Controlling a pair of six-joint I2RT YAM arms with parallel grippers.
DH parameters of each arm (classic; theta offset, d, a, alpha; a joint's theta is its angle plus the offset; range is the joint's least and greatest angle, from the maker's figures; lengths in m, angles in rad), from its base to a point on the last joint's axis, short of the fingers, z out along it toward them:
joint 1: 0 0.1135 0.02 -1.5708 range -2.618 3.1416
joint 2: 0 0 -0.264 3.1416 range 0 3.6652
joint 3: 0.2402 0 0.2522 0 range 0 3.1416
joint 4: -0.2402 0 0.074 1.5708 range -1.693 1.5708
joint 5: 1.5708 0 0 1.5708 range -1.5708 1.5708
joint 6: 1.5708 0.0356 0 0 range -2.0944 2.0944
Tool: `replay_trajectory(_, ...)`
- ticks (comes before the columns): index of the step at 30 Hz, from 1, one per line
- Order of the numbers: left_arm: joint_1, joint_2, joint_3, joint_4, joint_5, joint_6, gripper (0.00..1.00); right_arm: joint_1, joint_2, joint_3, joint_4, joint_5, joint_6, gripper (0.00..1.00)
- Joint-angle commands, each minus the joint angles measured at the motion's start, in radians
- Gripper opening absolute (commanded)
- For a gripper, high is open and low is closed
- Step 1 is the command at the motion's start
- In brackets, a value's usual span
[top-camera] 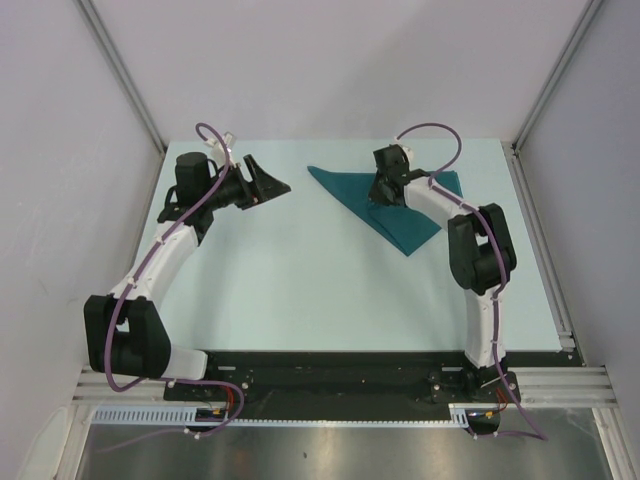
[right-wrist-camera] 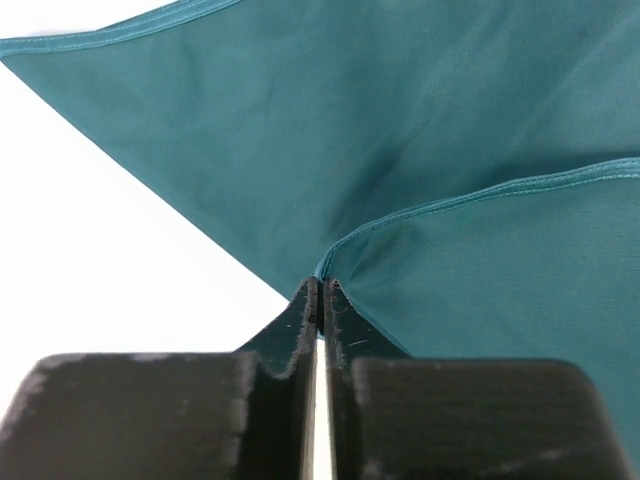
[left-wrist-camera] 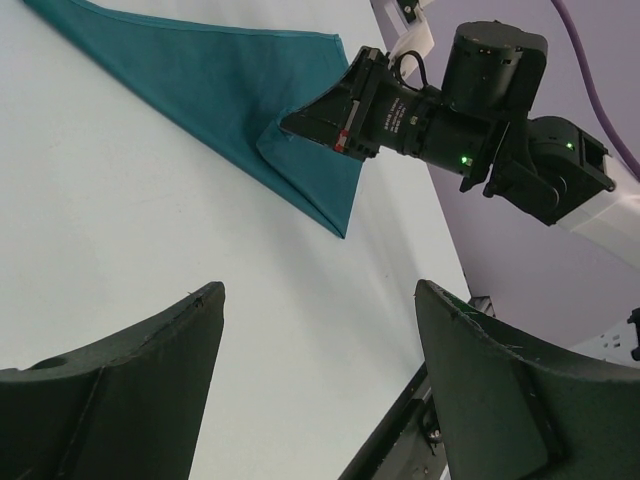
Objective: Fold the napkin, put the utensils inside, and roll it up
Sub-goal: Fold the napkin
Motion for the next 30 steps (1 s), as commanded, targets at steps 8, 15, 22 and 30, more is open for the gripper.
replay_trajectory(8,0.006,0.023,-0.005,0.020,-0.029,0.038,0.81,0.004,-0.079,0.065,0.052,-0.101,-0.121,0.74)
replay_trajectory(15,-0.041,0.078,0.010,-0.028,-0.130,0.097,0.79,-0.028,-0.320,-0.080,0.062,-0.130,-0.173,0.76)
replay_trajectory(22,-0.146,0.178,0.033,0.043,-0.239,0.053,0.76,-0.062,-0.634,-0.450,0.139,-0.215,-0.133,0.76)
replay_trajectory(30,-0.244,0.402,0.152,0.234,-0.437,-0.078,0.72,-0.090,-1.012,-0.763,0.119,-0.255,-0.102,0.77)
